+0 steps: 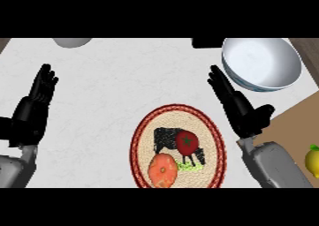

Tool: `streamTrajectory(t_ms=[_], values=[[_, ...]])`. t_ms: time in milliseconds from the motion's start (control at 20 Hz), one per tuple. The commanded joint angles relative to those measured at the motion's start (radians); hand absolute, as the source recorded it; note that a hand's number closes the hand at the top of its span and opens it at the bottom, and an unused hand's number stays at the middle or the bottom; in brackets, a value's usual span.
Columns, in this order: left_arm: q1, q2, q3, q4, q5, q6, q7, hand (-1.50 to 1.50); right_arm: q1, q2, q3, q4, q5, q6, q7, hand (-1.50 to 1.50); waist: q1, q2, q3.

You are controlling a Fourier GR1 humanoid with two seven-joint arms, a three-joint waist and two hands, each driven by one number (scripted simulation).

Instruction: Pick the tomato from the placemat and place it in the bowl

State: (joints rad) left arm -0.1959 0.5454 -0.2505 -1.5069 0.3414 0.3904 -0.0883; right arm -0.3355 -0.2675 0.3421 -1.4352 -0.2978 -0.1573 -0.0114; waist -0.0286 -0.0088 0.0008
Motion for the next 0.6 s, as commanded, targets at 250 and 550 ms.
streamTrajectory(t_ms=[250, 550], values=[[0.032, -0.136, -0.106, -0.056, 0.139, -0.151, 0.103, 0.0, 0.098, -0.172, 0.095, -0.241, 0.323, -0.142, 0.03, 1.5, -0.022, -0.009, -0.005], [0.068, -0.19, -0.147, -0.036, 0.156, -0.198, 0.08, 0.0, 0.337, -0.098, 0.181, -0.318, 0.57, -0.45, 0.02, -1.5, -0.004, 0.001, -0.002]])
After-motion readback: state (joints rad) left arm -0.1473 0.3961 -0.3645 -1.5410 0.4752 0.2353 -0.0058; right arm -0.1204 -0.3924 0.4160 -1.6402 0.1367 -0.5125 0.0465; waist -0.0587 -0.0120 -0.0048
